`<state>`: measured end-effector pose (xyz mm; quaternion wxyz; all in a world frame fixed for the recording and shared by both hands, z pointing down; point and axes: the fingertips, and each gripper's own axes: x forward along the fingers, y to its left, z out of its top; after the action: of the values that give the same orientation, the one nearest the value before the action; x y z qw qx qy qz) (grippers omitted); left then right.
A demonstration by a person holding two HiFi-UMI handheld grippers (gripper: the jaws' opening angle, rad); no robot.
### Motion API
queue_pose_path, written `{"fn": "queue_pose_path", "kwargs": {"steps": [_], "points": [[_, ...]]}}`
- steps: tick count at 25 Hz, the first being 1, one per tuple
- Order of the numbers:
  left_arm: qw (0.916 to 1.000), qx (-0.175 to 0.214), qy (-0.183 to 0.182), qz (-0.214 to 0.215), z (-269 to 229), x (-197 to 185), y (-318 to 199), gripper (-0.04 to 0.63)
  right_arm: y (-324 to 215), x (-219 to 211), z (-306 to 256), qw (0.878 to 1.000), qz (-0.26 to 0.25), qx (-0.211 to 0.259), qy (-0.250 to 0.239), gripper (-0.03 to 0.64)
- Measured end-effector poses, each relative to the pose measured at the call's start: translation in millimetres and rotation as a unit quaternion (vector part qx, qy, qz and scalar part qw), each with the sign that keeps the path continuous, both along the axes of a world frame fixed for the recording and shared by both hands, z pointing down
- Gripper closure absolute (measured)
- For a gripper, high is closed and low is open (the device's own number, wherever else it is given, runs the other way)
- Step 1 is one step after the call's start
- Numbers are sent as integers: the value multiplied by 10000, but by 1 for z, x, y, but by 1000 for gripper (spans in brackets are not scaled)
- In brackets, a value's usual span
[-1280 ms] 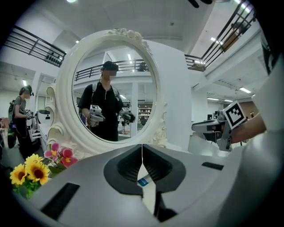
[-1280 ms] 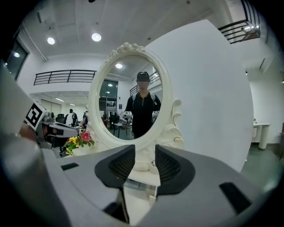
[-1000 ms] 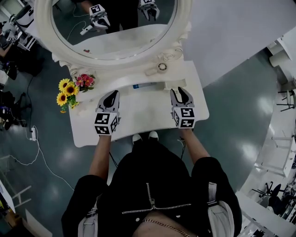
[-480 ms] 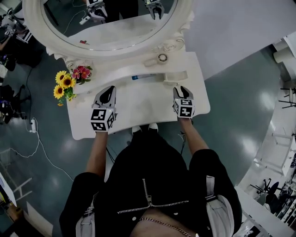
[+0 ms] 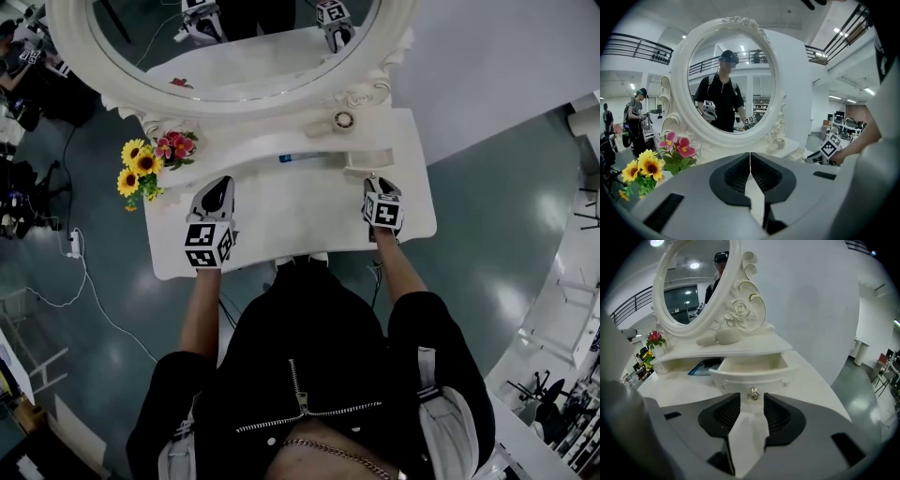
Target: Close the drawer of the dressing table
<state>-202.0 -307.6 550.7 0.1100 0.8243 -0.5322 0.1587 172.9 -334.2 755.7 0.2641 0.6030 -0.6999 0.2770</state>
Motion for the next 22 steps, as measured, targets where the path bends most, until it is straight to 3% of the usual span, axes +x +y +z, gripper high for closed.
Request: {"fn": "queue_pose_path", "kwargs": {"steps": [22], "points": [[9998, -119, 36, -138, 9, -5, -11, 574, -8, 0, 16, 9993, 137, -341, -53, 517]]}}
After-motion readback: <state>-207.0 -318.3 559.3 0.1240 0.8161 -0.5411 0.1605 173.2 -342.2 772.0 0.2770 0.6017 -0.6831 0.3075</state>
